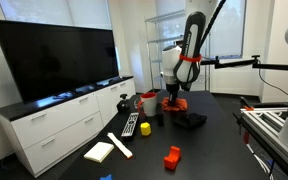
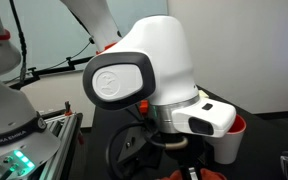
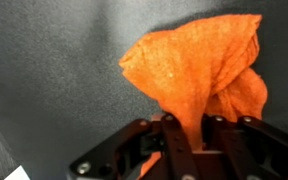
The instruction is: Use the orange towel to wipe the table
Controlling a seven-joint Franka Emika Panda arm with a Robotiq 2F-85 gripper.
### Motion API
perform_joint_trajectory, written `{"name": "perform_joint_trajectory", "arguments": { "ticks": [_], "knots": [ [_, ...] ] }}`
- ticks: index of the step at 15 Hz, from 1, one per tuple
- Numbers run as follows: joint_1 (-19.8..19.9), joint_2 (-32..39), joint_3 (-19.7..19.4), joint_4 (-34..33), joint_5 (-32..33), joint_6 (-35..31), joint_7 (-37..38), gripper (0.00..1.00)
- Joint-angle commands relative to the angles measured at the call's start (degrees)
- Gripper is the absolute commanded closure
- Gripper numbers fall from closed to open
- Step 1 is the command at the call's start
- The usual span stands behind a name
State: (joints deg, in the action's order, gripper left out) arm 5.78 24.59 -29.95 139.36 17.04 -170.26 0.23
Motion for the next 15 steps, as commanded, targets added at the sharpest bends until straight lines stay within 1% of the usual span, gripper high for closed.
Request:
{"name": "perform_joint_trajectory", "arguments": {
  "ticks": [1,5,11,13,15],
  "knots": [
    [-1.1,-0.8,0.4,0.7,0.6,0.3,-0.2,0.97],
    [-3.1,-1.6,-1.0,2.4,2.6,-0.6,-0.5,0.97],
    [-2.8,-1.8,-4.1,5.1,6.3,-4.4,-3.8,0.97],
    [-2.2,-1.5,-5.0,5.1,6.3,-4.9,-5.4,0.97],
    [-1.5,-1.2,-4.9,4.3,5.1,-4.2,-6.4,0.97]
  ]
}}
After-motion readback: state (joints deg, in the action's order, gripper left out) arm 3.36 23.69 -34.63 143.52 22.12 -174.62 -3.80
